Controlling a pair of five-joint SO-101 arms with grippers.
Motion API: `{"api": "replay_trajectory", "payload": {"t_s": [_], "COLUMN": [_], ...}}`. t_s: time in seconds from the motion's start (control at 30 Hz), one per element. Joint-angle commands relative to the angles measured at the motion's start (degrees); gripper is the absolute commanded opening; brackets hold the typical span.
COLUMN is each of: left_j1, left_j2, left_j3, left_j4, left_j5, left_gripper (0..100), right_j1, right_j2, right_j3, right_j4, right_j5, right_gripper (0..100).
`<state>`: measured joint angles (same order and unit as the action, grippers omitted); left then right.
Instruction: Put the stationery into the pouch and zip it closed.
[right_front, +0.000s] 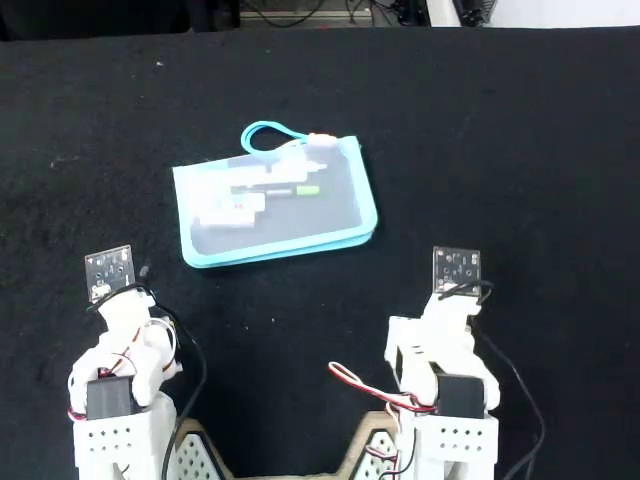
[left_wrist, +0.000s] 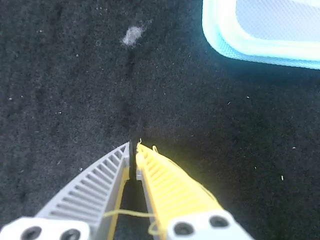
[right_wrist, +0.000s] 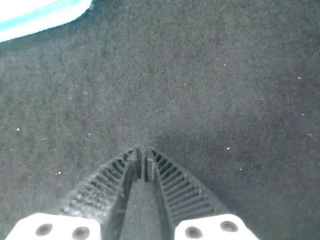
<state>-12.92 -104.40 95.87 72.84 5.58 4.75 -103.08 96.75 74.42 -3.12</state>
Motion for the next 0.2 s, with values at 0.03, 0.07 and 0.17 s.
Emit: {"api": "replay_trajectory", "payload": {"t_s": [0.03,0.07,0.17], "left_j1": [-0.22,-0.22,-0.22], "left_j2": [-0.26,-0.26,-0.26], "left_j3": [1.45,1.45,1.45], "left_j4": [0.26,0.26,0.26], "left_j5": [0.09,0.09,0.09], "left_gripper": [3,3,3], "right_j1": [0.88,0.88,0.88], "right_j2": [-5.58,-5.58,-5.58], "right_j3": [-0.22,-0.22,-0.22], "right_j4": [0.44,0.44,0.44], "right_j5": [-0.62,-0.62,-0.62], "right_gripper": [1.1,1.1,1.1]}}
